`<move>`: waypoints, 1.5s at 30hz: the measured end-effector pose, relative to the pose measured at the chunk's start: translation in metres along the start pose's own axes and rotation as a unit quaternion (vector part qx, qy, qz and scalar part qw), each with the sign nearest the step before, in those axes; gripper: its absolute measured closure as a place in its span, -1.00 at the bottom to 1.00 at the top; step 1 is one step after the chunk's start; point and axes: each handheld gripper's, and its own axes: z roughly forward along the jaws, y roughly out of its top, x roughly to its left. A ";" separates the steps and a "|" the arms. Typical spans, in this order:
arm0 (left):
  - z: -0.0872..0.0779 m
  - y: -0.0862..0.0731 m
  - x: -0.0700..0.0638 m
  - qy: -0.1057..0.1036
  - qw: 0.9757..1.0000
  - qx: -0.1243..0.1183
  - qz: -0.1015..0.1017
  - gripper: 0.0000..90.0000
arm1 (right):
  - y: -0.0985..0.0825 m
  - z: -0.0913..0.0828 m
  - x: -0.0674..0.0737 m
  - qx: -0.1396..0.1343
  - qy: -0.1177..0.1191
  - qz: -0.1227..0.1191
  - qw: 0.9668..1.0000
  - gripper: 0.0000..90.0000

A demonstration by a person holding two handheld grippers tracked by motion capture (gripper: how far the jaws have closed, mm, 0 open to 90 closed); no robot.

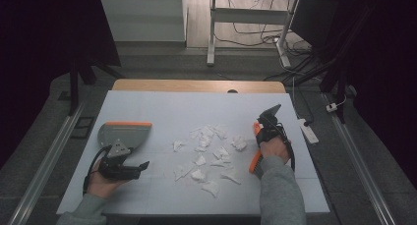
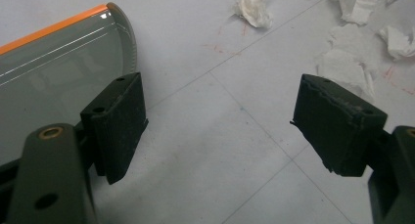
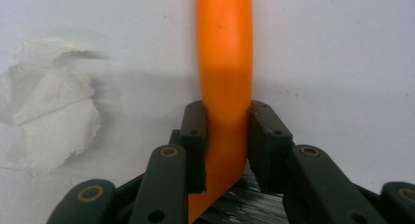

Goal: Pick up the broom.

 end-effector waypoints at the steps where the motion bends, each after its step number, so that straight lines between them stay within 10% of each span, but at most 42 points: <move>1: 0.000 0.000 0.000 0.000 1.000 0.000 0.000 -0.54 | -0.001 0.000 -0.001 -0.001 0.000 -0.001 1.000 0.56; 12: 0.002 0.000 0.001 0.002 1.000 0.004 -0.001 -0.54 | -0.008 -0.012 -0.017 -0.024 0.045 -0.049 0.997 0.57; 19: 0.003 0.000 0.000 0.006 1.000 0.008 0.002 -0.54 | -0.018 -0.043 -0.032 -0.087 0.115 -0.058 0.988 0.57; 29: 0.003 0.000 -0.002 0.011 1.000 0.009 0.007 -0.54 | -0.037 -0.074 -0.039 -0.197 0.226 -0.070 0.951 0.57; 45: 0.005 0.000 -0.001 0.021 1.000 0.014 0.007 -0.54 | -0.045 -0.089 -0.006 -0.283 0.309 -0.099 0.903 0.57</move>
